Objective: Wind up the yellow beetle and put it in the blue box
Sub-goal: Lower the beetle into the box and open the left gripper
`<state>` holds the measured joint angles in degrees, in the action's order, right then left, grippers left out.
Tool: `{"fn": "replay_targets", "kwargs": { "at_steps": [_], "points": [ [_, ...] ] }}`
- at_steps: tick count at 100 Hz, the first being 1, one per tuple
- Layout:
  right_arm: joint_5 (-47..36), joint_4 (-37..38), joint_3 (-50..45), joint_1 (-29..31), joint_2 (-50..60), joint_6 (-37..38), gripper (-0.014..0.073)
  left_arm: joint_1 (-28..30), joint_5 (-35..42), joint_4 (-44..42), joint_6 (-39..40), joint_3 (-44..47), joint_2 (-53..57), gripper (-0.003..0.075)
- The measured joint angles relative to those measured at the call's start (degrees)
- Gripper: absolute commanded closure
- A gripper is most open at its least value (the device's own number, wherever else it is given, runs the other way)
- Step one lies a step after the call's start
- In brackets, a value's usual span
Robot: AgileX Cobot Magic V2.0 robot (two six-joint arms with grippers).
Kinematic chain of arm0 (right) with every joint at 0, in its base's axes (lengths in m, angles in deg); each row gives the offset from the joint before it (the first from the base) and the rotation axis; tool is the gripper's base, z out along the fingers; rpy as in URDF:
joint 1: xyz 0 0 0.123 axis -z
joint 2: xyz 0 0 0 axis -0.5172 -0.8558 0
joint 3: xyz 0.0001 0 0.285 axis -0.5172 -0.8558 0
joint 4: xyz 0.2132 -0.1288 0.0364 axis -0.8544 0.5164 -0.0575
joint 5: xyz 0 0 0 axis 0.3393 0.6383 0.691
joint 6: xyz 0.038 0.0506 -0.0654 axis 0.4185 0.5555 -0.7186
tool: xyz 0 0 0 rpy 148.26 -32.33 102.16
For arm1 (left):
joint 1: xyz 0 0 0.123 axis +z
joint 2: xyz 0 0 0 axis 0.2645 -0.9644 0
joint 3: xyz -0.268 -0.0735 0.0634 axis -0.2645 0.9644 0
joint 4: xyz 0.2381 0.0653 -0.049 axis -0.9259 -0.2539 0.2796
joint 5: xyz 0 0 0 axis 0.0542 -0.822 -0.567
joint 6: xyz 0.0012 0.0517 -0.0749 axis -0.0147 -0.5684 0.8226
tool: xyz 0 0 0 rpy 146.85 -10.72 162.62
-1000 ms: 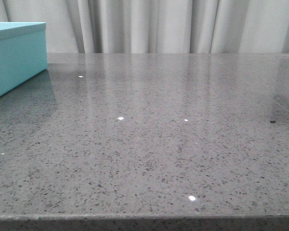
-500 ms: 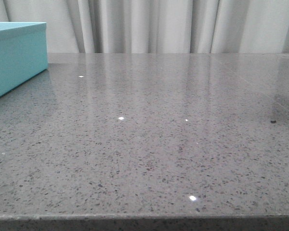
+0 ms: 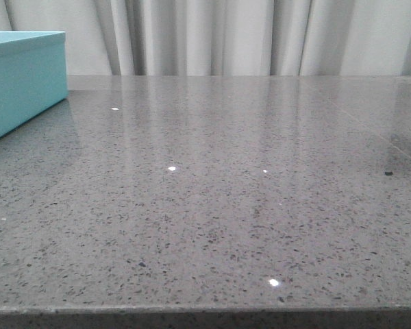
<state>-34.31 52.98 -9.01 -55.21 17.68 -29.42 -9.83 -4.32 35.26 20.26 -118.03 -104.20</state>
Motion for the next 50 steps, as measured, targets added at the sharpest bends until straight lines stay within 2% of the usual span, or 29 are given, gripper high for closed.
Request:
{"fn": "replay_targets", "kwargs": {
  "at_steps": [27,36,50],
  "points": [
    [0.0,0.0,0.0,0.0,0.0,0.0,0.0106,0.0,0.1,0.0,0.0,0.0,-0.1,0.0332],
    [0.0,0.0,0.0,0.0,0.0,0.0,0.0106,0.0,0.1,0.0,0.0,0.0,-0.1,0.0302],
    [0.0,0.0,0.0,0.0,0.0,0.0,0.0106,0.0,0.2,0.0,0.0,0.0,-0.1,0.0296]
  ]
}}
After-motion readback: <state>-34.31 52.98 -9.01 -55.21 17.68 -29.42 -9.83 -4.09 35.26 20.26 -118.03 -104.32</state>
